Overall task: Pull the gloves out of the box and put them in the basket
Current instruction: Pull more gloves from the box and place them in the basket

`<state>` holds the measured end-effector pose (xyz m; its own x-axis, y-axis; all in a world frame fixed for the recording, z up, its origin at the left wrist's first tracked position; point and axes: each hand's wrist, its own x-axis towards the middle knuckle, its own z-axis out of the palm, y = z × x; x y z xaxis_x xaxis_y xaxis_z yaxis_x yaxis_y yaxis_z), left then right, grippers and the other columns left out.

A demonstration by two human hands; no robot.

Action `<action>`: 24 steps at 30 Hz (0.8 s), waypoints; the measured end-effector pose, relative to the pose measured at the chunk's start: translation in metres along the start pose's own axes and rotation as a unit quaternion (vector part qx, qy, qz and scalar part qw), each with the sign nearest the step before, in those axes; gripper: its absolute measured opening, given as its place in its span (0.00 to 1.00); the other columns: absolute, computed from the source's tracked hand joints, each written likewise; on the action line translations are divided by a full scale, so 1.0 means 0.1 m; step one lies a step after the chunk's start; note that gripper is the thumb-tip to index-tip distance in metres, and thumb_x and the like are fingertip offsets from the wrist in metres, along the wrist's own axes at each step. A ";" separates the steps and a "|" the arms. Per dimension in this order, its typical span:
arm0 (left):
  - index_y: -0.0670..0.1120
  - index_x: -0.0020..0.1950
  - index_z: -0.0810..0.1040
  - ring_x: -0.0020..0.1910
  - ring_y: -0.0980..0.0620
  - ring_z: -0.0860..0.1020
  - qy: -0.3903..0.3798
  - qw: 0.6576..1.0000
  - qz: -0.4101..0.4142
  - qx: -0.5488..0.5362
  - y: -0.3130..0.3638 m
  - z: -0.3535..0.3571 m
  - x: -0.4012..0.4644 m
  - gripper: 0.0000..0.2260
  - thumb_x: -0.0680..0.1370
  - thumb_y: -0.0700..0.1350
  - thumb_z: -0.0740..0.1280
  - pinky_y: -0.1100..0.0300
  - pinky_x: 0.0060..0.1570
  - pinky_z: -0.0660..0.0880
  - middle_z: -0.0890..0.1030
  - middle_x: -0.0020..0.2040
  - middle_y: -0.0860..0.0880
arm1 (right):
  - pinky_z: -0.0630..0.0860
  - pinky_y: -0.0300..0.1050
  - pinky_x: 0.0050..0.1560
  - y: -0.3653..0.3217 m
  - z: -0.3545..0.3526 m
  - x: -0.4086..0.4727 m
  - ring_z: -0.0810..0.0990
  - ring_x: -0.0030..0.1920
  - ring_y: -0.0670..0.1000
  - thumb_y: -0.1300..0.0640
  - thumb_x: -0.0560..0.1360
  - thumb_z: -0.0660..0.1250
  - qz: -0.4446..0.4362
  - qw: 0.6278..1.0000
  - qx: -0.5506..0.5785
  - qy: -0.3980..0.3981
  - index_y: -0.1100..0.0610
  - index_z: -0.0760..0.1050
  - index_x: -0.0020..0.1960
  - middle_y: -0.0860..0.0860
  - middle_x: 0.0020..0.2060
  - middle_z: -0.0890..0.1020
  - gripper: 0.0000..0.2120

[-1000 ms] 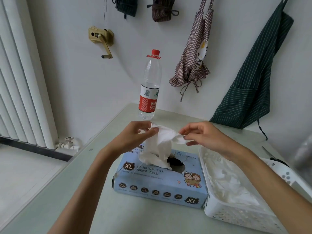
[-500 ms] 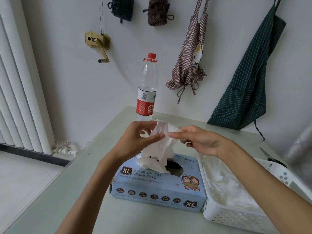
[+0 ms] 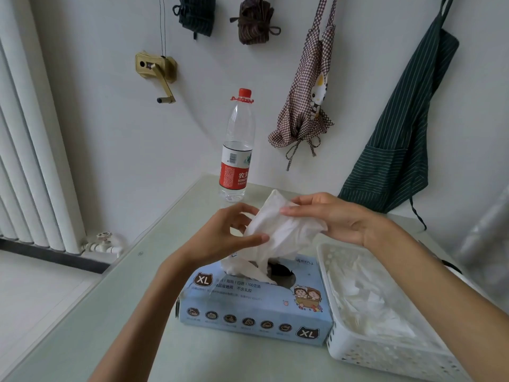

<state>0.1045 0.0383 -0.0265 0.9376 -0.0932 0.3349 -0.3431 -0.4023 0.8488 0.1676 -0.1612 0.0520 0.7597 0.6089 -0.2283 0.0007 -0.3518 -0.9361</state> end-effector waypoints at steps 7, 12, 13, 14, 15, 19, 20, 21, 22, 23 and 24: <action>0.45 0.50 0.81 0.47 0.57 0.79 0.039 0.997 -0.022 0.062 -0.12 0.01 0.03 0.12 0.78 0.52 0.63 0.55 0.46 0.78 0.82 0.49 0.53 | 0.77 0.38 0.44 -0.12 -0.06 -0.07 0.81 0.42 0.44 0.58 0.75 0.68 -0.125 0.985 0.018 0.113 0.55 0.75 0.50 0.49 0.44 0.83 0.05; 0.44 0.50 0.82 0.48 0.56 0.81 0.108 0.994 0.016 -0.016 0.02 0.06 0.06 0.11 0.79 0.49 0.64 0.61 0.52 0.77 0.84 0.48 0.51 | 0.78 0.42 0.51 -0.23 -0.14 -0.17 0.82 0.48 0.46 0.56 0.76 0.68 -0.212 0.940 -0.095 0.249 0.53 0.76 0.56 0.47 0.45 0.86 0.09; 0.44 0.51 0.81 0.47 0.56 0.82 0.114 0.993 0.022 -0.015 0.07 0.06 0.09 0.10 0.79 0.48 0.64 0.61 0.53 0.77 0.84 0.47 0.51 | 0.77 0.38 0.49 -0.27 -0.15 -0.21 0.82 0.47 0.43 0.56 0.76 0.67 -0.232 0.932 -0.108 0.255 0.51 0.77 0.58 0.46 0.45 0.85 0.10; 0.43 0.51 0.81 0.47 0.57 0.82 0.117 0.993 0.025 -0.006 0.13 0.06 0.12 0.10 0.79 0.48 0.64 0.60 0.52 0.78 0.84 0.47 0.51 | 0.77 0.36 0.49 -0.29 -0.16 -0.23 0.82 0.48 0.41 0.56 0.77 0.67 -0.243 0.928 -0.113 0.257 0.50 0.77 0.59 0.46 0.46 0.85 0.12; 0.43 0.51 0.81 0.46 0.56 0.82 0.119 0.992 0.028 0.007 0.19 0.06 0.15 0.11 0.79 0.48 0.63 0.58 0.52 0.78 0.84 0.47 0.51 | 0.77 0.35 0.52 -0.32 -0.18 -0.26 0.82 0.50 0.41 0.56 0.76 0.67 -0.247 0.927 -0.107 0.262 0.51 0.77 0.61 0.46 0.48 0.85 0.13; 0.43 0.52 0.81 0.47 0.56 0.82 0.132 0.990 0.044 0.030 0.39 -0.03 0.28 0.12 0.79 0.49 0.63 0.57 0.52 0.78 0.84 0.47 0.50 | 0.76 0.33 0.51 -0.43 -0.22 -0.35 0.81 0.53 0.42 0.54 0.76 0.68 -0.259 0.919 -0.069 0.291 0.51 0.80 0.56 0.45 0.48 0.84 0.09; 0.43 0.52 0.81 0.47 0.56 0.82 0.132 0.990 0.044 0.027 0.44 -0.06 0.31 0.12 0.79 0.49 0.63 0.58 0.51 0.78 0.84 0.48 0.50 | 0.75 0.31 0.47 -0.46 -0.23 -0.37 0.80 0.53 0.43 0.54 0.76 0.68 -0.266 0.914 -0.064 0.298 0.50 0.80 0.53 0.46 0.47 0.84 0.06; 0.43 0.52 0.81 0.45 0.58 0.81 0.130 0.990 0.049 0.023 0.50 -0.08 0.33 0.11 0.79 0.49 0.64 0.62 0.49 0.77 0.84 0.46 0.50 | 0.75 0.30 0.45 -0.49 -0.24 -0.42 0.80 0.51 0.43 0.54 0.76 0.68 -0.278 0.908 -0.059 0.310 0.48 0.80 0.50 0.47 0.47 0.84 0.04; 0.43 0.50 0.81 0.42 0.61 0.80 0.128 0.990 0.055 0.021 0.56 -0.10 0.34 0.11 0.79 0.48 0.64 0.67 0.45 0.75 0.83 0.44 0.50 | 0.74 0.30 0.43 -0.52 -0.25 -0.44 0.79 0.50 0.44 0.53 0.76 0.68 -0.287 0.900 -0.057 0.322 0.47 0.79 0.47 0.48 0.47 0.83 0.03; 0.43 0.49 0.82 0.38 0.63 0.79 0.126 0.990 0.061 0.019 0.62 -0.11 0.34 0.10 0.79 0.47 0.64 0.70 0.41 0.73 0.83 0.42 0.50 | 0.74 0.29 0.41 -0.54 -0.25 -0.47 0.78 0.49 0.44 0.53 0.76 0.68 -0.295 0.894 -0.060 0.332 0.46 0.79 0.45 0.48 0.46 0.82 0.03; 0.43 0.48 0.82 0.37 0.64 0.78 0.121 0.991 0.063 0.015 0.68 -0.11 0.34 0.09 0.79 0.47 0.65 0.72 0.39 0.72 0.83 0.41 0.49 | 0.74 0.28 0.41 -0.57 -0.27 -0.52 0.78 0.48 0.44 0.53 0.76 0.67 -0.299 0.891 -0.067 0.335 0.45 0.79 0.44 0.48 0.45 0.82 0.04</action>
<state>0.1124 0.0175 0.0473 0.8457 0.0760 0.5282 -0.4504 -0.4290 0.7830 0.1459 -0.1918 0.1240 0.8149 0.1704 0.5539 0.5794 -0.2160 -0.7859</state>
